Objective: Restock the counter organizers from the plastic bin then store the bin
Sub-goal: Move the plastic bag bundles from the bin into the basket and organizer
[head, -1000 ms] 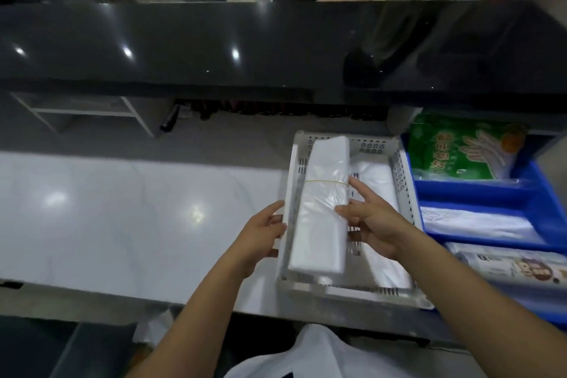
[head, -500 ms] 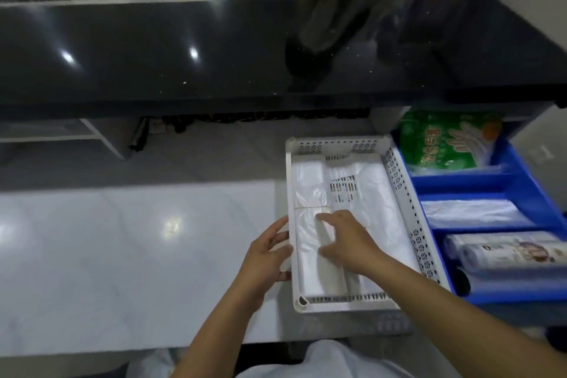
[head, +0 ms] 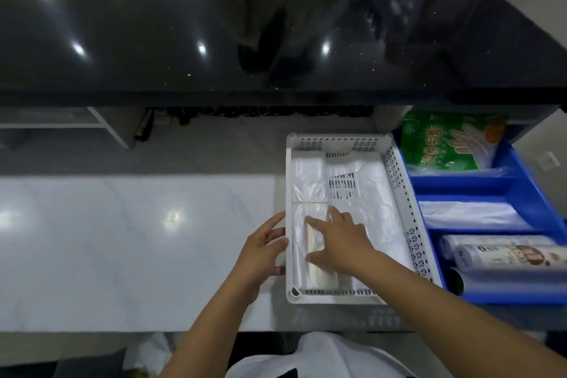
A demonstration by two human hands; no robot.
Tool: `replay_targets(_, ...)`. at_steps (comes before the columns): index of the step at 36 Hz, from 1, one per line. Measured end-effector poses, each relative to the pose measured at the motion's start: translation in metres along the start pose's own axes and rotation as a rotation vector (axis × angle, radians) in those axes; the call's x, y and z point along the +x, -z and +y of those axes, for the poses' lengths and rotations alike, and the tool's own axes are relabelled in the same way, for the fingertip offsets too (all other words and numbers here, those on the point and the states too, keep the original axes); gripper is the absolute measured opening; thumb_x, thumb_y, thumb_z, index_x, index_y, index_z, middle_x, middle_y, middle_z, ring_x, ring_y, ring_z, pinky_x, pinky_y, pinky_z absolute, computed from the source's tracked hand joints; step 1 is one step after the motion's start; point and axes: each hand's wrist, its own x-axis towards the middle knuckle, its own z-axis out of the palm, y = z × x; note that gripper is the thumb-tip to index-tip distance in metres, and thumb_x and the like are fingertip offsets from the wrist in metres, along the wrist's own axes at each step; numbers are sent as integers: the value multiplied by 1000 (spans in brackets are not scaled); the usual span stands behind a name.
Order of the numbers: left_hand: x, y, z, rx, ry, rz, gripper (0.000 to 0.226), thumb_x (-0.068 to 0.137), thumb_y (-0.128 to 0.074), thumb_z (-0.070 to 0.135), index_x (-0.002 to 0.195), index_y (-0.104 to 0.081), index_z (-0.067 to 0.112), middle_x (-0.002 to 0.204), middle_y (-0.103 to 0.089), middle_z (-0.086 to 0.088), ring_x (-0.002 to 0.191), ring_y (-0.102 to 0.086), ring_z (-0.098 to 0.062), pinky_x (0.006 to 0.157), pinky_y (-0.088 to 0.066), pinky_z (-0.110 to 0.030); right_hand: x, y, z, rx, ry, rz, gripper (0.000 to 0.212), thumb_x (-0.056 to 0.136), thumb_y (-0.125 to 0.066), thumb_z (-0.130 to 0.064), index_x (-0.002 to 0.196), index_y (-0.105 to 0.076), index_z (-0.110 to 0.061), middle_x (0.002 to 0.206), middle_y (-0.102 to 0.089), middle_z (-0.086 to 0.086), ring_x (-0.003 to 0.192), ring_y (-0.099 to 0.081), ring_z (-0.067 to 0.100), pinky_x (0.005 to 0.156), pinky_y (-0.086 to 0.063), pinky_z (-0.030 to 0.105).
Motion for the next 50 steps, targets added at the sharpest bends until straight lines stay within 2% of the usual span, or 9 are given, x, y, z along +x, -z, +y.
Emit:
replay_targets(7,-13,-7,-7,-18,-31,65,53,97,-53,8,136,-53,43,120,-71,8,103,-71,-13,79,-61,-34,-12,1,10,-18,77,4,84,77,-59,-69,150,-25,-45,166,3,5,150,-2,30,117,-14,57)
replay_targets(10,-29,-12,-14,-14,-70,143,61,97,-60,21,141,-38,55,135,-55,12,118,-60,-12,97,-52,-35,-24,7,13,34,153,50,77,81,-54,-72,148,-32,-42,167,2,2,152,3,26,120,-9,54)
replay_targets(13,-49,-15,-28,-11,-109,230,61,94,-63,38,139,-31,64,139,-46,17,120,-51,0,99,-40,-30,-43,14,8,159,243,66,73,83,-48,-73,148,-31,-44,167,-1,-2,152,6,20,121,-4,50)
replay_targets(22,-129,-7,-98,111,-136,687,73,82,-68,57,142,-26,64,158,-27,18,144,-28,-6,118,-30,-44,-119,-2,-46,238,786,-8,73,83,-30,-79,149,-23,-48,165,-2,-13,149,17,7,121,8,45)
replay_targets(26,-181,-3,-142,220,-22,876,84,75,-60,74,148,-20,59,163,-19,13,149,-19,-9,116,-27,-36,-139,-39,-72,270,974,-120,69,85,-35,-76,148,-25,-48,164,-9,-14,148,12,4,120,7,42)
replay_targets(33,-255,10,-233,179,334,1086,76,90,-68,41,154,-29,32,161,-28,-4,148,-26,-23,118,-28,-41,-139,-126,-105,-30,976,-439,71,86,-35,-73,151,-26,-44,166,-7,-5,152,6,17,120,4,47)
replay_targets(37,-273,25,-287,132,489,1074,71,91,-65,41,153,-32,30,159,-32,-7,147,-29,-26,116,-30,-41,-123,-173,-119,-245,877,-551,73,88,-38,-71,153,-23,-41,167,-6,-1,152,5,22,120,2,52)
replay_targets(42,-272,50,-345,192,698,848,78,90,-59,52,156,-21,34,164,-23,-10,147,-27,-31,115,-32,-39,-109,-213,-137,-472,743,-657,74,90,-40,-68,154,-23,-35,165,-13,3,152,-4,27,119,-5,55)
replay_targets(50,-228,120,-383,208,619,635,73,91,-60,48,154,-31,27,158,-34,-10,143,-36,-27,114,-34,-37,-94,-263,-173,-640,632,-695,70,92,-42,-62,152,-27,-30,165,-12,5,151,-7,29,118,-12,58)
